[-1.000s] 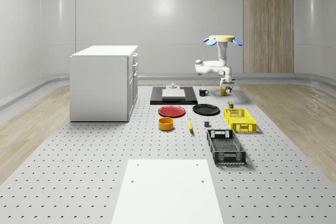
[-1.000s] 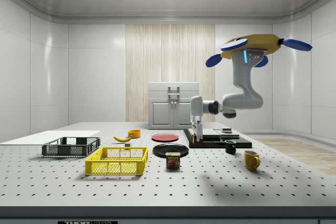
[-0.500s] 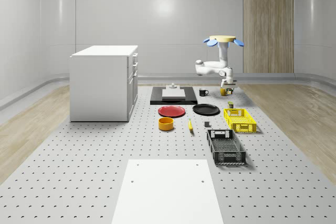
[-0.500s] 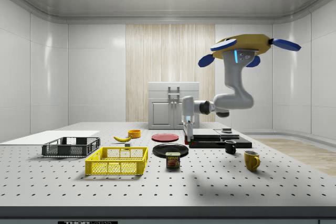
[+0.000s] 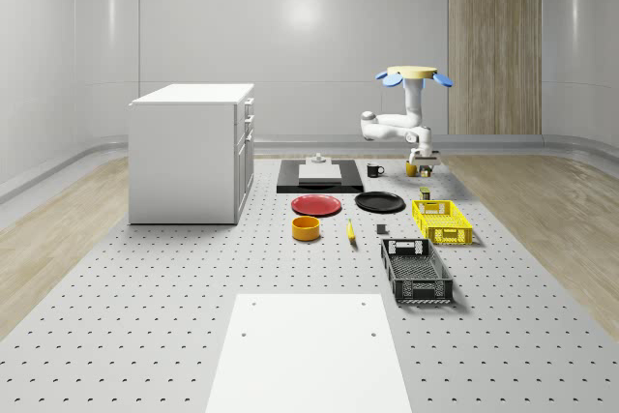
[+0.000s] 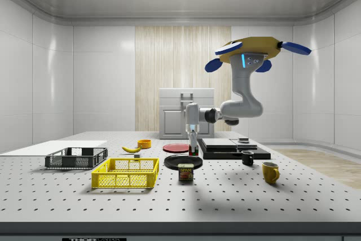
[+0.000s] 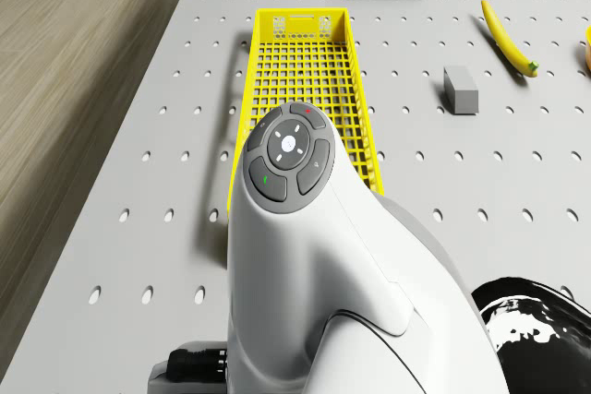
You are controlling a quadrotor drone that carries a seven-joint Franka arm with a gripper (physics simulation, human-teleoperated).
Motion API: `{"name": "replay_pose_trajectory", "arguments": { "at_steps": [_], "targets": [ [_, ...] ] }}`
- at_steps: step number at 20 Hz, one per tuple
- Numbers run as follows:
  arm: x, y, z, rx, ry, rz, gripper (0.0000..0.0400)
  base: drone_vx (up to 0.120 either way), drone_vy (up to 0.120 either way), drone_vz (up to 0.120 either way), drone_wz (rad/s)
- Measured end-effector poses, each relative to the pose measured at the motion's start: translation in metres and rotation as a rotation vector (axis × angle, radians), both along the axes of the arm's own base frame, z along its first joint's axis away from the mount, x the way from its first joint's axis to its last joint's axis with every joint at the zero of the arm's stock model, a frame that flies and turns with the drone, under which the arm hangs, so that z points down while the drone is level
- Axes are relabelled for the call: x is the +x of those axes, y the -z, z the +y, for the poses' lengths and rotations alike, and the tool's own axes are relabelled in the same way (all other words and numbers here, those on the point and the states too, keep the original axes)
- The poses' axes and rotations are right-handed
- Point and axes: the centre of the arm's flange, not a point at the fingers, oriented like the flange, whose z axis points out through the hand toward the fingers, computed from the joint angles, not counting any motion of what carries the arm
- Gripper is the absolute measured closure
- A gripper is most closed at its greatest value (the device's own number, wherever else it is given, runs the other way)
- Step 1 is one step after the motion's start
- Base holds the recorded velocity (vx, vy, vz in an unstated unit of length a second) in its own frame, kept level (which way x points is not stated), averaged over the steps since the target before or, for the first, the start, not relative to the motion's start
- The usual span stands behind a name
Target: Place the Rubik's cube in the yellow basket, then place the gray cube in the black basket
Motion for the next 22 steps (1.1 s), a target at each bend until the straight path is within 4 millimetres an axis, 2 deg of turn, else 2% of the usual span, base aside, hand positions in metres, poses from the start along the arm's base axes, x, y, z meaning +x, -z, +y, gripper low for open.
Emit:
{"name": "replay_pose_trajectory", "arguments": {
  "at_steps": [22],
  "targets": [
    [0.0,0.0,0.0,0.0,0.0,0.0,0.0075,0.12,0.0,0.0,0.0]
  ]
}}
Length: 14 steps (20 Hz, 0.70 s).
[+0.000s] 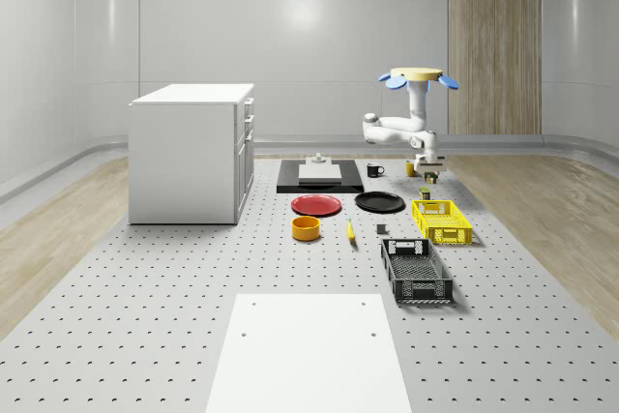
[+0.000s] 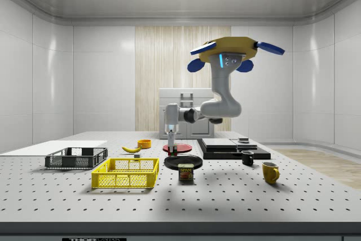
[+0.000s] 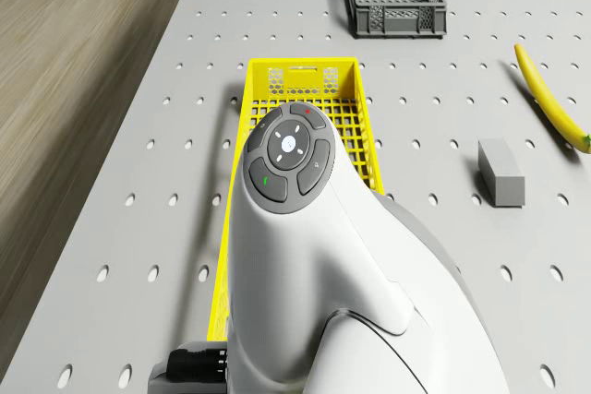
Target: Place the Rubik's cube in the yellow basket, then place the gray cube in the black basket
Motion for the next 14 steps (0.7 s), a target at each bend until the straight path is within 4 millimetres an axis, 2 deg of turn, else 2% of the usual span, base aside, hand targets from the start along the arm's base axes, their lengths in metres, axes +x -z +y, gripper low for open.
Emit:
{"name": "replay_pose_trajectory", "arguments": {
  "at_steps": [14],
  "targets": [
    [0.0,0.0,0.0,0.0,0.0,0.0,0.0075,0.12,0.0,0.0,0.0]
  ]
}}
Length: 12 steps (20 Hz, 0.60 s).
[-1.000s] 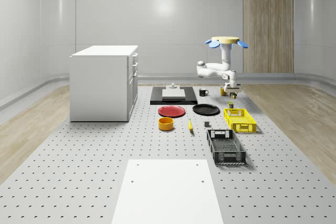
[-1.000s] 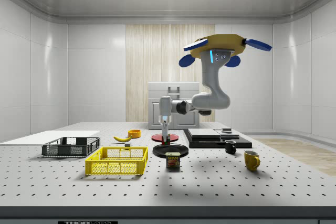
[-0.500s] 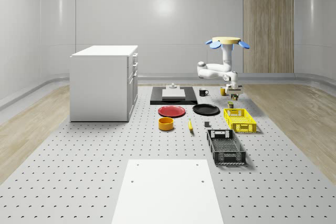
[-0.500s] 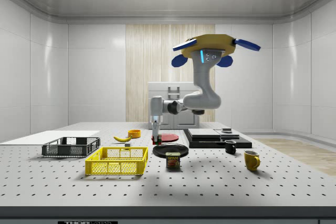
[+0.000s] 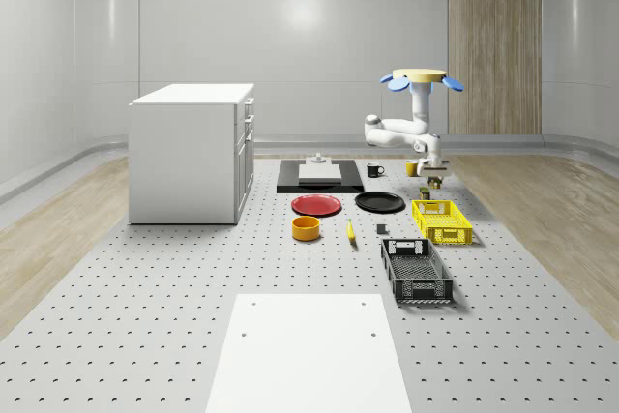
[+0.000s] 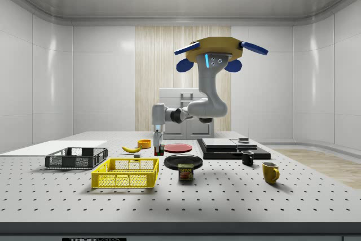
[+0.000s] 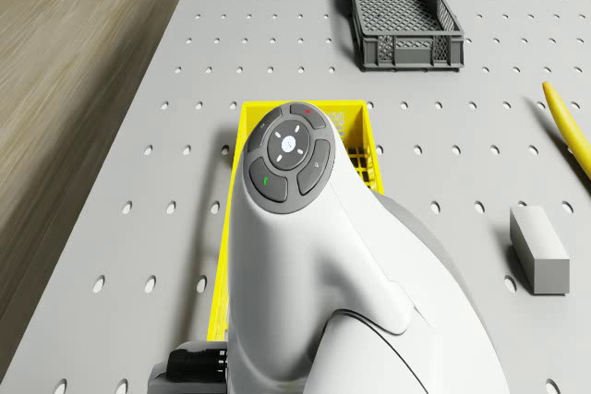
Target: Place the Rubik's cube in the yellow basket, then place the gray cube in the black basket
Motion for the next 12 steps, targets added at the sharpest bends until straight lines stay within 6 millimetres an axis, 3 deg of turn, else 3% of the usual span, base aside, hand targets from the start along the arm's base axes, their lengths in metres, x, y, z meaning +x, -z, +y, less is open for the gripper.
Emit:
{"name": "replay_pose_trajectory", "arguments": {
  "at_steps": [2,5,12],
  "targets": [
    [0.0,0.0,0.0,0.0,0.0,0.0,0.0075,0.12,-0.02,0.0,0.0],
    [0.0,0.0,0.0,0.0,0.0,0.0,0.0075,0.12,-0.107,0.0,0.0],
    [0.0,0.0,0.0,0.0,0.0,0.0,0.0075,0.12,0.0,0.0,0.0]
  ]
}}
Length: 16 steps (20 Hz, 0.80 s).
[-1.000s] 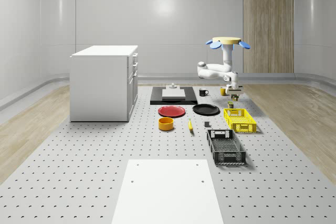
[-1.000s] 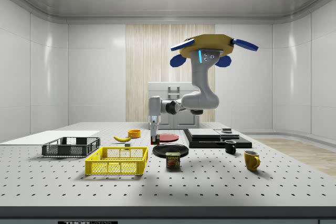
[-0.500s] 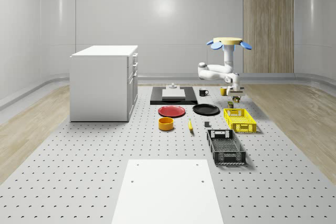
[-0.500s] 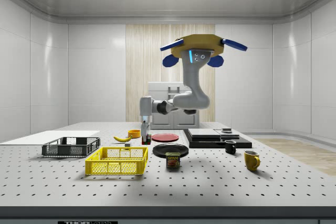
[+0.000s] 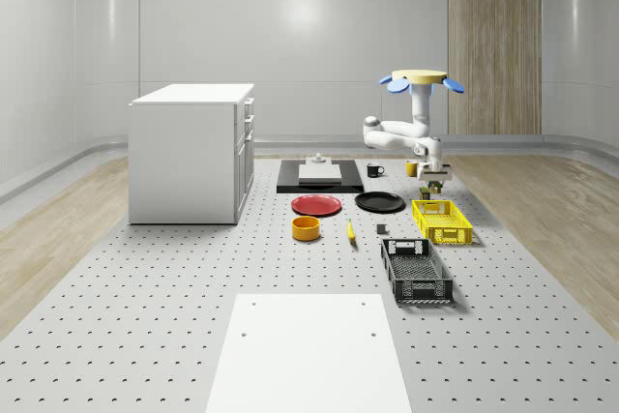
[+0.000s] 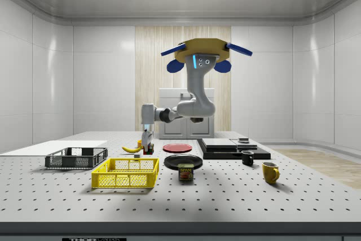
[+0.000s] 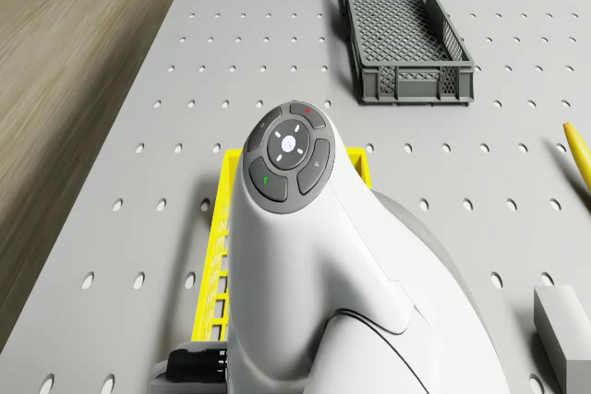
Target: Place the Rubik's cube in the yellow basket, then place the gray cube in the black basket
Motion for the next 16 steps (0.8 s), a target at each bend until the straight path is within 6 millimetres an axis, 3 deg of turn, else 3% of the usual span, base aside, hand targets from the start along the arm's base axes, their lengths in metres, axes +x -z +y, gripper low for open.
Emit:
{"name": "replay_pose_trajectory", "arguments": {
  "at_steps": [9,16],
  "targets": [
    [0.0,0.0,0.0,0.0,0.0,0.0,0.0075,0.12,-0.022,0.0,0.0],
    [0.0,0.0,0.0,0.0,0.0,0.0,0.0075,0.0,0.0,-0.12,0.0]
  ]
}}
